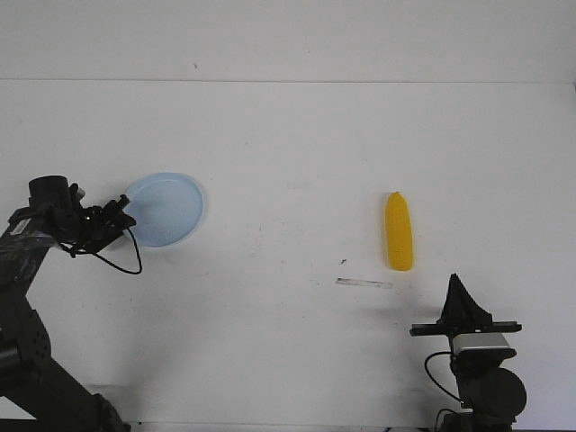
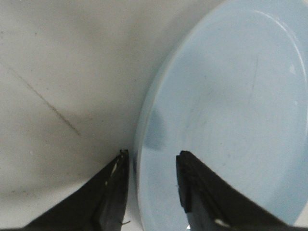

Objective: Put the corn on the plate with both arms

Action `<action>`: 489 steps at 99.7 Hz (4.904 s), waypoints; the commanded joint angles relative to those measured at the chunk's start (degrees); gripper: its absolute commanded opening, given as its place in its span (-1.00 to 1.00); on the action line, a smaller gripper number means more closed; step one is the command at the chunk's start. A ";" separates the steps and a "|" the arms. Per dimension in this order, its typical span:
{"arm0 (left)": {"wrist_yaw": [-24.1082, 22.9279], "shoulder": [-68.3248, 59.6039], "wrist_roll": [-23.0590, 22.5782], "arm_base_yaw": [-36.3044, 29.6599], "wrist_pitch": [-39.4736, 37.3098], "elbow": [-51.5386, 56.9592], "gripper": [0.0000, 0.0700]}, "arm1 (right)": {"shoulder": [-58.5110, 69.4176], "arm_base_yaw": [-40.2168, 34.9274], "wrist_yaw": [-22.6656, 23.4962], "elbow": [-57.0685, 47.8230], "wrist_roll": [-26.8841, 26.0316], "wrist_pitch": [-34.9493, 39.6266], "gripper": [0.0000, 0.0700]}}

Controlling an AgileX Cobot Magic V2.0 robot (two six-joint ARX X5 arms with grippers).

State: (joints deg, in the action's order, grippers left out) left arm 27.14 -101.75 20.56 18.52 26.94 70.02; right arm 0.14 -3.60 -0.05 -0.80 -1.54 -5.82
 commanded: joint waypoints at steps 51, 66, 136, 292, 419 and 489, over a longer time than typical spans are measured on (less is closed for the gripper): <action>-0.55 -2.78 0.37 0.11 -0.44 0.94 -0.63 | -0.09 -0.09 0.02 0.07 -0.50 -0.59 -0.99; -0.52 -2.75 1.03 0.09 -0.46 0.94 -1.00 | -0.09 -0.09 0.02 0.07 -0.48 -0.59 -0.99; 0.68 3.43 10.51 -23.69 -3.65 0.94 -1.00 | -0.09 -0.09 0.02 0.07 -0.50 -0.59 -0.99; -20.68 22.21 -2.14 -34.45 -7.91 -7.21 -1.00 | -0.09 -0.09 0.02 0.07 -0.48 -0.59 -0.99; -24.41 83.78 -22.45 -18.05 -28.76 -42.01 -1.00 | -0.09 -0.09 0.02 0.07 -0.50 -0.59 -0.99; -24.39 87.23 -22.47 -18.05 -28.28 -42.01 -1.00 | -0.09 -0.07 -0.24 0.07 0.26 -2.47 -0.99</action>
State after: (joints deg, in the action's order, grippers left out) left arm 2.90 -14.57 -2.00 0.36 -0.75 27.62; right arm 0.14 -3.60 -0.08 -0.80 -1.54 -6.37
